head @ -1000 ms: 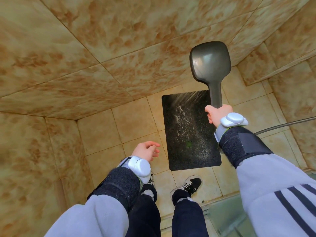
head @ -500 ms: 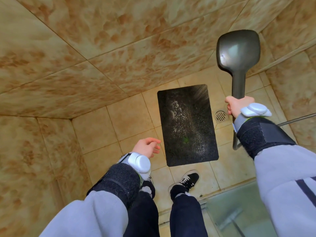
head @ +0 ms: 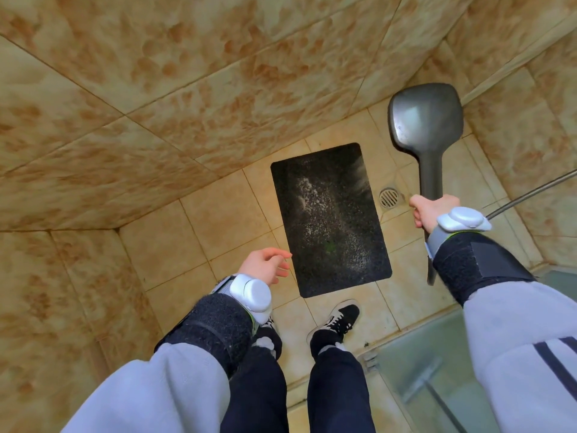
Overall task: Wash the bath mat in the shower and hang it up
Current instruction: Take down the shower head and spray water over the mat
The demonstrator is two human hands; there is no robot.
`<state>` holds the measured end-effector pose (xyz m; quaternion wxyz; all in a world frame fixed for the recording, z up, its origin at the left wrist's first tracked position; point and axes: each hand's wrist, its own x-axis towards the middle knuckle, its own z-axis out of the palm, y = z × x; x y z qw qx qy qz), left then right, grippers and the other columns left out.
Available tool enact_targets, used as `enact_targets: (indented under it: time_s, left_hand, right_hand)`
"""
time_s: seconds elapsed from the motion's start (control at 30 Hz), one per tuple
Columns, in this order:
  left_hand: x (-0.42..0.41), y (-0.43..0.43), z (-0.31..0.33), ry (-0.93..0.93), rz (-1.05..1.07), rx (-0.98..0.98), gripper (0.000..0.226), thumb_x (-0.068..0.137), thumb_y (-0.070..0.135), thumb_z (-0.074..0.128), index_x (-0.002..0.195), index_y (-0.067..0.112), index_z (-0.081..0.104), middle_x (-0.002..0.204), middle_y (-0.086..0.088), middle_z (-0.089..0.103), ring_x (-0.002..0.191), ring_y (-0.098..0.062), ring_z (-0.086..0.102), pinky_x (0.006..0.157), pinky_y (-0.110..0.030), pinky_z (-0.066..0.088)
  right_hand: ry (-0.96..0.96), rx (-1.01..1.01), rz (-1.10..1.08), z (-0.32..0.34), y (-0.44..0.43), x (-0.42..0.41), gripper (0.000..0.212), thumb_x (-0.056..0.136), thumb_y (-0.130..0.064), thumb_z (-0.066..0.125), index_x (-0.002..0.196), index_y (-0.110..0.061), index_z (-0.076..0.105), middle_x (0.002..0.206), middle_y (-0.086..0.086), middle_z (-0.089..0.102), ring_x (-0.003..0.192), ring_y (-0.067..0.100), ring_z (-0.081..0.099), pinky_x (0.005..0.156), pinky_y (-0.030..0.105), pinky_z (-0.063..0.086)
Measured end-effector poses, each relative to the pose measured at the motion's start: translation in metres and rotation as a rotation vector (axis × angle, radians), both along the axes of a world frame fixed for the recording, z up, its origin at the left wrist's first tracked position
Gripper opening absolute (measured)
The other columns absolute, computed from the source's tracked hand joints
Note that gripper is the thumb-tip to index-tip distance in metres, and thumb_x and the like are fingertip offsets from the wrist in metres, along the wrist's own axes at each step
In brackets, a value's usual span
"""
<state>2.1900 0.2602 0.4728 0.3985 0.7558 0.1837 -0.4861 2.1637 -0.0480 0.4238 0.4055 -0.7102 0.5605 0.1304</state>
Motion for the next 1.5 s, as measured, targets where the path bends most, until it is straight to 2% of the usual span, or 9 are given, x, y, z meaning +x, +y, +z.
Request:
enact_targets:
  time_s: [0.1,0.27,0.43,0.6,0.67,0.8,1.03,1.23,1.5]
  left_hand:
    - [-0.005,-0.003,-0.001,-0.003,-0.019,0.006,0.031,0.099,0.01,0.035,0.111,0.009,0.063,0.1,-0.007,0.063,0.09,-0.02,0.061,0.072,-0.02,0.049]
    - [-0.02,-0.011,-0.002,0.01,-0.058,0.012,0.034,0.098,0.008,0.034,0.112,0.008,0.064,0.099,-0.008,0.063,0.089,-0.02,0.061,0.071,-0.019,0.048]
    - [-0.037,-0.015,-0.002,0.014,-0.09,0.006,0.033,0.099,0.008,0.033,0.113,0.007,0.063,0.098,-0.006,0.063,0.09,-0.02,0.061,0.071,-0.017,0.047]
    - [-0.049,-0.017,-0.003,0.015,-0.119,0.003,0.031,0.099,0.009,0.034,0.11,0.01,0.064,0.098,-0.005,0.063,0.09,-0.019,0.061,0.072,-0.018,0.047]
    - [-0.053,-0.019,-0.002,0.018,-0.124,-0.002,0.031,0.099,0.009,0.034,0.109,0.01,0.064,0.098,-0.005,0.063,0.09,-0.019,0.061,0.071,-0.018,0.047]
    - [-0.057,-0.019,0.001,0.02,-0.124,-0.009,0.032,0.099,0.009,0.034,0.112,0.009,0.063,0.099,-0.006,0.063,0.09,-0.019,0.061,0.071,-0.018,0.048]
    - [-0.052,-0.01,0.008,-0.002,-0.09,-0.003,0.028,0.099,0.011,0.035,0.104,0.014,0.062,0.1,-0.006,0.063,0.092,-0.019,0.061,0.074,-0.019,0.048]
    - [-0.049,0.001,0.012,-0.013,-0.043,-0.008,0.031,0.099,0.009,0.034,0.111,0.008,0.063,0.098,-0.007,0.063,0.09,-0.021,0.061,0.072,-0.022,0.048]
    - [-0.048,0.014,0.006,-0.007,-0.036,-0.008,0.032,0.099,0.009,0.034,0.112,0.008,0.064,0.097,-0.007,0.063,0.09,-0.021,0.061,0.073,-0.021,0.048]
  right_hand:
    - [-0.018,0.026,-0.038,-0.005,0.001,-0.018,0.026,0.067,-0.015,0.058,0.047,-0.008,0.042,0.043,0.009,0.042,0.046,0.019,0.035,0.054,0.031,0.034]
    - [0.002,0.047,-0.099,-0.014,0.002,-0.058,0.031,0.07,-0.009,0.058,0.047,-0.008,0.038,0.023,-0.004,0.034,0.045,0.018,0.031,0.05,0.029,0.031]
    - [0.047,0.052,-0.123,-0.018,0.007,-0.104,0.031,0.071,-0.012,0.059,0.047,-0.008,0.039,0.045,0.01,0.04,0.045,0.019,0.034,0.056,0.032,0.034]
    - [0.096,0.084,-0.124,-0.018,0.011,-0.138,0.031,0.073,-0.01,0.058,0.047,-0.006,0.042,0.028,-0.001,0.039,0.045,0.02,0.035,0.054,0.03,0.036]
    - [0.074,0.097,-0.132,-0.017,0.014,-0.143,0.031,0.074,-0.007,0.058,0.048,-0.007,0.041,0.03,0.0,0.038,0.045,0.019,0.033,0.052,0.029,0.034]
    - [0.052,0.105,-0.099,-0.007,0.02,-0.133,0.03,0.074,-0.012,0.058,0.049,-0.004,0.046,0.045,0.01,0.045,0.047,0.021,0.039,0.055,0.031,0.039]
    - [-0.17,0.132,-0.121,0.018,0.031,-0.083,0.035,0.08,-0.003,0.055,0.049,-0.008,0.041,0.025,-0.003,0.038,0.032,0.013,0.035,0.041,0.021,0.033]
    - [-0.379,0.199,-0.165,0.025,0.037,-0.053,0.034,0.08,-0.003,0.057,0.053,-0.01,0.038,0.027,-0.003,0.037,0.026,0.01,0.031,0.045,0.027,0.032]
    - [-0.282,0.204,-0.141,0.012,0.058,-0.06,0.032,0.079,-0.008,0.056,0.051,-0.008,0.042,0.028,-0.003,0.041,0.035,0.015,0.036,0.047,0.025,0.037]
